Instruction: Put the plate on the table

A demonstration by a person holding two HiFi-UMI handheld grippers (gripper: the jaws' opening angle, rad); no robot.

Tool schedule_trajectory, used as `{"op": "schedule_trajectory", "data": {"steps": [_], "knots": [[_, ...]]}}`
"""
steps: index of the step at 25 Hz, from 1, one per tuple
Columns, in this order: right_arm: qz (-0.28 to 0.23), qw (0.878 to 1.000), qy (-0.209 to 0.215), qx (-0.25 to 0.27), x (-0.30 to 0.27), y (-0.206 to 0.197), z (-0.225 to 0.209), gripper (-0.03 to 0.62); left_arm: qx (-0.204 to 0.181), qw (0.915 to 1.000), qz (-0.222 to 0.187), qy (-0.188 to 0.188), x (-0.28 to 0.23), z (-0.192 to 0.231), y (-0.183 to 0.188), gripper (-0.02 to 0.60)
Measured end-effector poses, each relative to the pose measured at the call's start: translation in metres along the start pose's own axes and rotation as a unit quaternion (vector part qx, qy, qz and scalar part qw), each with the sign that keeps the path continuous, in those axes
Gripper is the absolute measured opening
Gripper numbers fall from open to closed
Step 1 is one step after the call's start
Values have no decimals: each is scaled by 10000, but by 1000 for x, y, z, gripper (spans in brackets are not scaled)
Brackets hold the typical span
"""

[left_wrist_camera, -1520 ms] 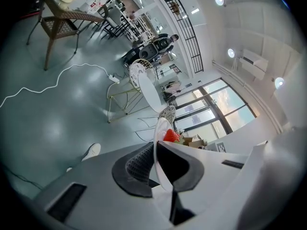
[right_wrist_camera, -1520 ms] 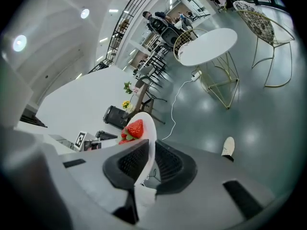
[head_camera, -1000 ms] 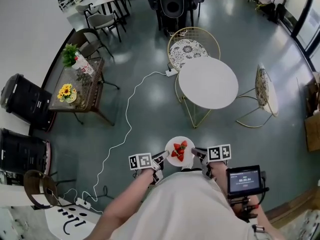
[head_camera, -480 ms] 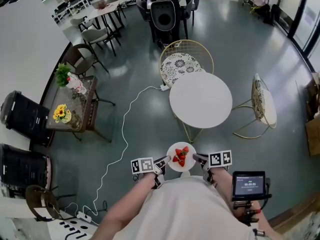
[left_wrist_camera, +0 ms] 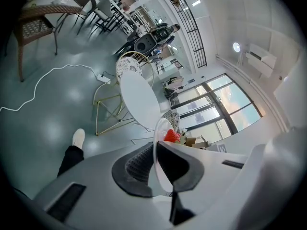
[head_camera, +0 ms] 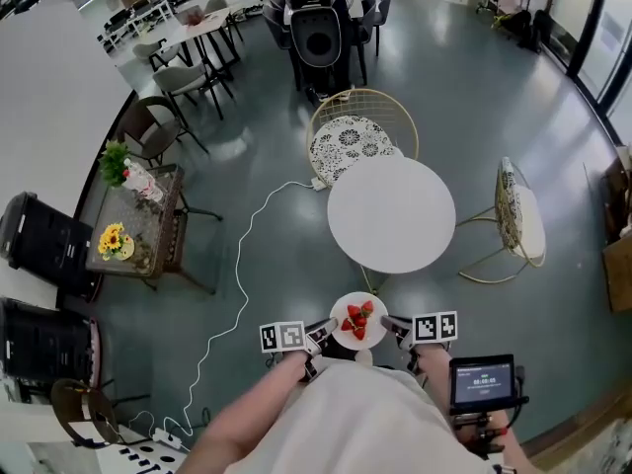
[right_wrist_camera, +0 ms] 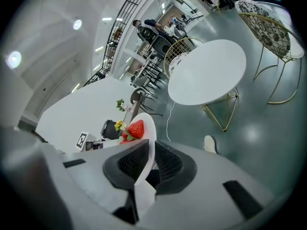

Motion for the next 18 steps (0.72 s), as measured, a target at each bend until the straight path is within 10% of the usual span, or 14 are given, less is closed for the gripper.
{"op": "schedule_trajectory", "data": {"steps": [18], "knots": [[-455, 9969, -393, -507, 2, 137, -52, 37, -456, 9956, 816, -70, -80, 2, 154, 28]]}}
Point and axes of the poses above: the fingertips, and each gripper's own axes: x backward along the fingers, z to its left, y out of its top, the point moved 1 cm from there along x, backward along the fingers, and after that the axes turned 12 degrees about z, right-handed, at the moved point
